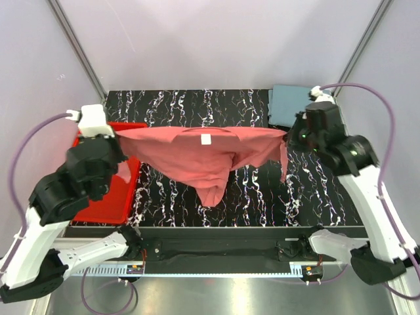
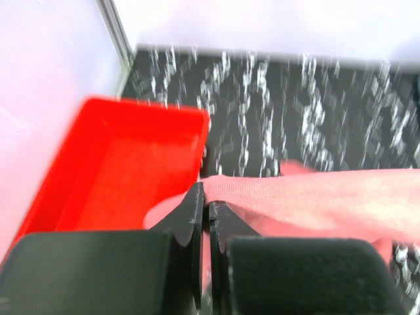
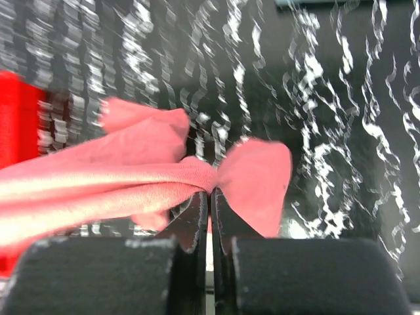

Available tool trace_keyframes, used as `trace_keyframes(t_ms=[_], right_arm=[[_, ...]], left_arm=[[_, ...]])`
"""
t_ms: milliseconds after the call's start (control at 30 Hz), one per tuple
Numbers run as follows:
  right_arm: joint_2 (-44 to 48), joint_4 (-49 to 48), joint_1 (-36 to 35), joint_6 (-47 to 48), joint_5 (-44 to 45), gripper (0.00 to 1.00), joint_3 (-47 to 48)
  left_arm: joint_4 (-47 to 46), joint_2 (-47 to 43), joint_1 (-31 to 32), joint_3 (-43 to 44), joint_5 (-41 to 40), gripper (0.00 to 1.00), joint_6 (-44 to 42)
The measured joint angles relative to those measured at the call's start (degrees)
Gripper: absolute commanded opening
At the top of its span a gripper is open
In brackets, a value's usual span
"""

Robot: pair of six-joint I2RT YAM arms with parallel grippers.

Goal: Fold and stack the t-shirts
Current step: Flatten the tshirt out

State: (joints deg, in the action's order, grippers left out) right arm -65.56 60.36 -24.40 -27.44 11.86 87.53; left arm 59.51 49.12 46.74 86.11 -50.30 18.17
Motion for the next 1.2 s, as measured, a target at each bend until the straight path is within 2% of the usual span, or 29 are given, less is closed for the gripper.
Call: trace_keyframes(t_ms=[133, 300, 533, 733, 900, 1067, 1200], right_arm=[[4.6, -0.7, -0.2, 0.2, -2.7, 0.0, 3.2], [7.9, -6.1, -0.3, 1.2, -14.7, 0.0, 2.6], [4.1, -11.1, -0.3, 0.0, -35.0, 0.0, 4.2], [1.3, -12.1, -0.3, -2.6, -45.6, 0.0, 8.3], [1.7, -10.4, -0.4, -2.7, -43.0, 0.0, 10.9], [0.9, -9.7, -0.4, -3.6, -33.4, 0.0, 11.1], [-5.1, -12.1, -0.4, -5.0, -26.6, 0.0, 13.9]], left_arm=[[-7.6, -3.1, 0.0, 0.7, -2.4, 0.0, -4.9], [-18.1, -3.6, 0.0, 5.0, -4.5, 0.0, -12.3], [-33.5, -0.3, 0.0, 14.1, -6.0, 0.0, -24.5], [-47.0, 3.2, 0.0, 17.8, -6.1, 0.0, -33.9], [-49.5, 7.3, 0.0, 21.2, -5.2, 0.0, -35.2], [-45.6, 10.7, -0.1, 21.9, -3.7, 0.0, -32.7], [-43.1, 12.3, -0.1, 22.6, -3.2, 0.0, -32.4]])
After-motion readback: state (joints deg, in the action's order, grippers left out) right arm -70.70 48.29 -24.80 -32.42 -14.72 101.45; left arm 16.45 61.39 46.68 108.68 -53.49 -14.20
